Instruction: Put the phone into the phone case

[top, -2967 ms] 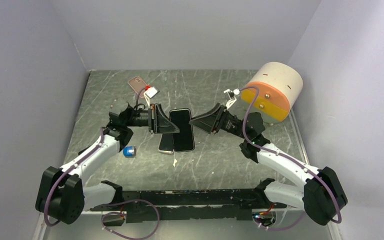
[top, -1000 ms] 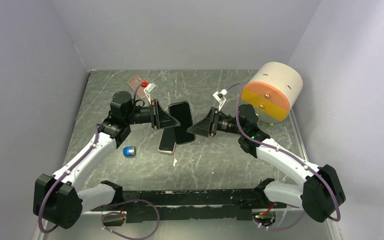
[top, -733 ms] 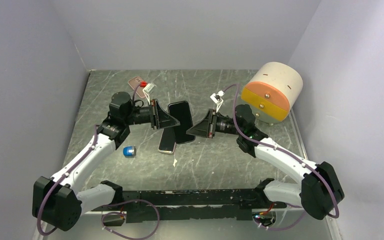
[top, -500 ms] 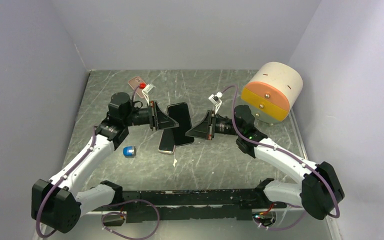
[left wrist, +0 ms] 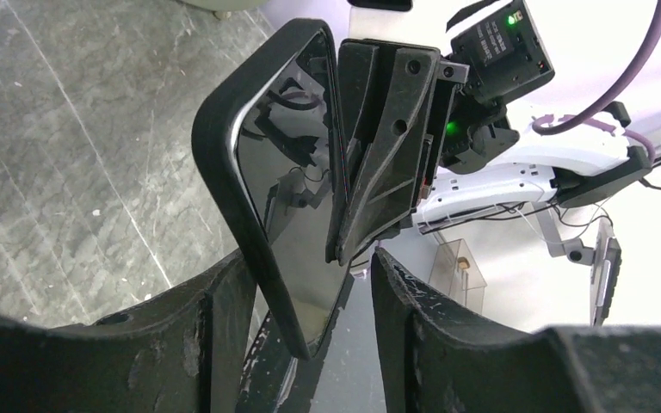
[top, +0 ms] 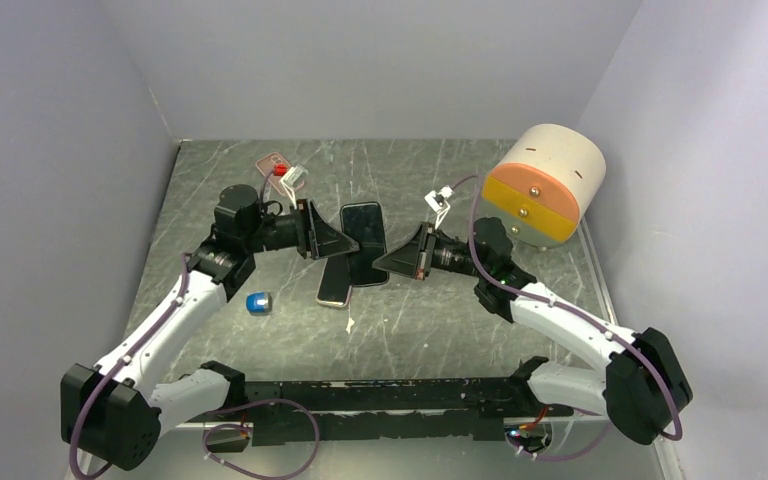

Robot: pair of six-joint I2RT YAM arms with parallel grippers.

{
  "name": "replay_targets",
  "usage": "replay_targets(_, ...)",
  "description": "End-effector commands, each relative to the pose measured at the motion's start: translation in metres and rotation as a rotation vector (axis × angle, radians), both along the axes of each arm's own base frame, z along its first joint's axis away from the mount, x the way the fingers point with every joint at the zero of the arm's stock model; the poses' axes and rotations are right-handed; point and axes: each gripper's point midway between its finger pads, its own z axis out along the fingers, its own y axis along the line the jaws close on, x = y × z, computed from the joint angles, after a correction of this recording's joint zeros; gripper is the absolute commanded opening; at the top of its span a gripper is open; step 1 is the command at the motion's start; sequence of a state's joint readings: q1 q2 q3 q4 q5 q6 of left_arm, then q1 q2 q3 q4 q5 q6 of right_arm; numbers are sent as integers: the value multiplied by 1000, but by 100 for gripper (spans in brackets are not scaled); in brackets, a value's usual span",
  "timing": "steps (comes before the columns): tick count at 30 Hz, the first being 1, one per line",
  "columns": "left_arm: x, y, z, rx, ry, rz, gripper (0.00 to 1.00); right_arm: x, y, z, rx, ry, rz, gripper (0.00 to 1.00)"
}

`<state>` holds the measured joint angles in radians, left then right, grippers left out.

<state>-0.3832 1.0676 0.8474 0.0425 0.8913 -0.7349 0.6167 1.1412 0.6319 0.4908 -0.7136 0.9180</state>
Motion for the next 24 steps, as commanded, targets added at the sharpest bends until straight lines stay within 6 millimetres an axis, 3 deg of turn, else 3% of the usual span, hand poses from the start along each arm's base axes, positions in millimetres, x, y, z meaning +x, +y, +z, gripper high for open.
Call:
replay_targets(1,-3,-3,12,-33,-4,-16,56,13,-10,43,120,-127,-122,0)
replay_targets(10,0,-9,-10,-87,116,-26,64,22,-13,59,188,-149,-183,0)
replay_targets(24,4,-17,-22,-94,175,-46,50,27,-11,48,181,-117,-192,0)
